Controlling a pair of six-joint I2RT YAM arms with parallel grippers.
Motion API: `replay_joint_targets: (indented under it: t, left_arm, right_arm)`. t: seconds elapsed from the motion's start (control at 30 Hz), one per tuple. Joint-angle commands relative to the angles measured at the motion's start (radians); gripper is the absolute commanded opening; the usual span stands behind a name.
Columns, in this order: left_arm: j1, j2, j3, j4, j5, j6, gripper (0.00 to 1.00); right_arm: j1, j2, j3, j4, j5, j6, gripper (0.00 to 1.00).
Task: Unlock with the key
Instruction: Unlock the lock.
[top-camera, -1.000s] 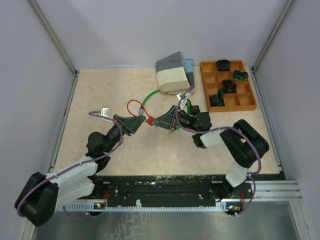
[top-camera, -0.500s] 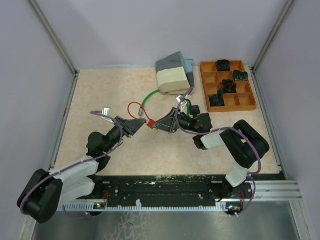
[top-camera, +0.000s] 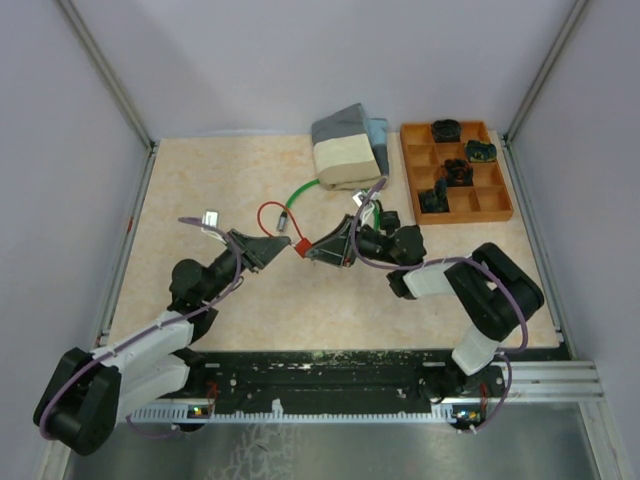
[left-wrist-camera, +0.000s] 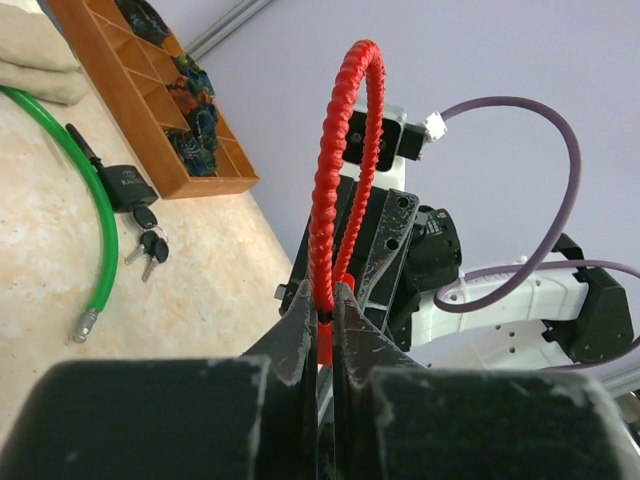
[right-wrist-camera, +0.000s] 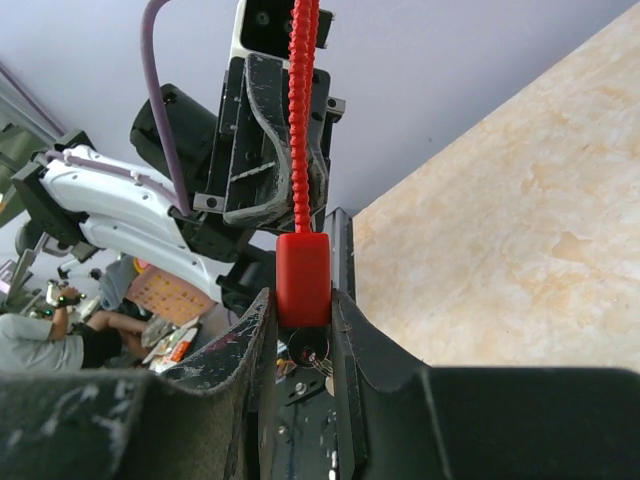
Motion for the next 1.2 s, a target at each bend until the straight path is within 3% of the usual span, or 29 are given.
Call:
replay_joint_targets:
  t: [0.0, 0.23, 0.33, 0.43, 0.57, 0.7, 0.83, 1.0, 1.17]
  left_arm:
    - [0.032, 0.002, 0.049, 0.020, -0.085, 0.042, 0.00]
    - [0.036, -0.088, 0.065, -0.057, -0.190, 0.117, 0.02]
    - [0.036, -0.082, 0.196, -0.292, -0.169, 0.217, 0.02]
    - [0.026, -0.016, 0.320, -0.467, -0.062, 0.304, 0.00]
    - [-0.021, 0.072, 0.332, -0.455, 0.018, 0.315, 0.00]
    - [-0.073, 0.119, 0.348, -0.494, -0.013, 0.342, 0.00]
    - [-0.073, 0.059, 0.291, -0.462, -0.105, 0.306, 0.00]
    - [-0.073, -0.053, 0.144, -0.313, -0.270, 0.181, 0.00]
    - [-0.073, -0.086, 0.079, -0.186, -0.304, 0.126, 0.00]
  right_arm:
    - [0.002, -0.044, 0.029, -0.019, -0.073, -0.059, 0.00]
    - [0.011, -0.067, 0.020, -0.186, -0.123, -0.173, 0.00]
    - [0.011, -0.089, 0.032, -0.293, -0.136, -0.248, 0.00]
    - [0.022, -0.132, 0.073, -0.459, -0.121, -0.362, 0.00]
    - [0.049, -0.158, 0.156, -0.639, -0.091, -0.483, 0.00]
    - [0.066, -0.156, 0.216, -0.726, -0.073, -0.532, 0.00]
    - [0.065, -0.174, 0.195, -0.727, -0.021, -0.558, 0.00]
    - [0.066, -0.186, 0.111, -0.589, -0.022, -0.498, 0.27]
    - [0.065, -0.174, 0.070, -0.472, -0.011, -0.420, 0.46]
